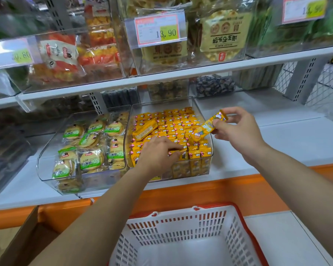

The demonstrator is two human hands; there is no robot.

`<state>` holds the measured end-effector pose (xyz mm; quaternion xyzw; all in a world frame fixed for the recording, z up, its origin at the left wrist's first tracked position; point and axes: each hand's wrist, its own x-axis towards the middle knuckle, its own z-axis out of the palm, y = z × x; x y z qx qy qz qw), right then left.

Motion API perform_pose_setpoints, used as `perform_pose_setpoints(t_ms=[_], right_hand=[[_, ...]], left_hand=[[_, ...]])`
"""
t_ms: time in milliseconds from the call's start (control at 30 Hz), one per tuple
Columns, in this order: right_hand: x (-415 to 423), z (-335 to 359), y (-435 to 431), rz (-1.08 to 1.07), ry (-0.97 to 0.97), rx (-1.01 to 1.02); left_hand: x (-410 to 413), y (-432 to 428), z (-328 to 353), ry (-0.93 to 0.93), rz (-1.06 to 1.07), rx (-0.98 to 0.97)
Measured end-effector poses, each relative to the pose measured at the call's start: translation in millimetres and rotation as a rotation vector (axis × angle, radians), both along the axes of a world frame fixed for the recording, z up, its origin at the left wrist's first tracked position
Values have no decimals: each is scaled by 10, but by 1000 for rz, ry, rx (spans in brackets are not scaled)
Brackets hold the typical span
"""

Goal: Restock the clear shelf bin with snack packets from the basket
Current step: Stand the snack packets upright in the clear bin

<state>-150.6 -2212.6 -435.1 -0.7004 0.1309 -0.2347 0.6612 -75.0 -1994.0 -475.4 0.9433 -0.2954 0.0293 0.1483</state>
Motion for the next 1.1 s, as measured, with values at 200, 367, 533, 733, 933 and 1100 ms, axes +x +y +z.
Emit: perform_pose_setpoints(t_ms=[200,367,533,733,933,1100], right_hand=[[15,-23,138,80,29,-297],[-16,2,140,89,7,-484],[-10,2,98,77,-4,-481],[7,-17,189,139,-12,-431],[7,-71,357,241,-35,-735],[36,-164,478,253,6,-1033]], left_hand=[[178,15,5,288,13,-261],[175,-88,30,261,75,-258],[219,-110,-1,278,112,-289],[223,-88,6,341,67,-502],[257,-31,24,400,43,-702],[275,-17,1,380,21,-707]])
